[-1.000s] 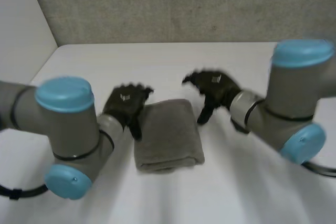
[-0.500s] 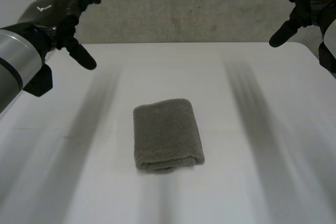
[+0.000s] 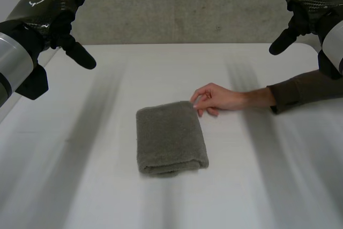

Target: Fold the towel.

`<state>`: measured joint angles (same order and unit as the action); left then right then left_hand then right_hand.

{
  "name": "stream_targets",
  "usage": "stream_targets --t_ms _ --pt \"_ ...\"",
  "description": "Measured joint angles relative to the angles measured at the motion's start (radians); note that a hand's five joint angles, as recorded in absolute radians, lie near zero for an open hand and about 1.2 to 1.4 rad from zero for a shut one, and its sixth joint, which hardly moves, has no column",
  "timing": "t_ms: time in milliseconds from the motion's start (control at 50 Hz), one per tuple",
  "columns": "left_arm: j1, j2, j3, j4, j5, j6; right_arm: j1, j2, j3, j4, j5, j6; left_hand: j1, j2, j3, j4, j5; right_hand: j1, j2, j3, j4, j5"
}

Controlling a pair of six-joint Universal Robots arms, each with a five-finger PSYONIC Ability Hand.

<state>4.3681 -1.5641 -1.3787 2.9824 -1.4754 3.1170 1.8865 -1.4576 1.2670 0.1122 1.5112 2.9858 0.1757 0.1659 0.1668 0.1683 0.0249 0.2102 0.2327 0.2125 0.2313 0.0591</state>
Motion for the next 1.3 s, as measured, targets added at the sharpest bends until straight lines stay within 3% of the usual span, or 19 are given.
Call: stream_targets --t_ms 740,1300 --pt "0.002 -0.005 -0.061 0.146 0.000 0.008 0.000 -0.001 0.016 -0.004 0.000 -0.013 0.000 0.000 0.000 0.000 0.000 0.000 0.000 0.000 0.000 0.000" --pt "0.001 -0.019 -0.064 0.147 -0.002 0.009 0.001 0.003 0.022 -0.006 0.001 -0.038 0.000 0.000 0.000 0.000 0.000 0.000 0.000 0.000 0.000 0.000"
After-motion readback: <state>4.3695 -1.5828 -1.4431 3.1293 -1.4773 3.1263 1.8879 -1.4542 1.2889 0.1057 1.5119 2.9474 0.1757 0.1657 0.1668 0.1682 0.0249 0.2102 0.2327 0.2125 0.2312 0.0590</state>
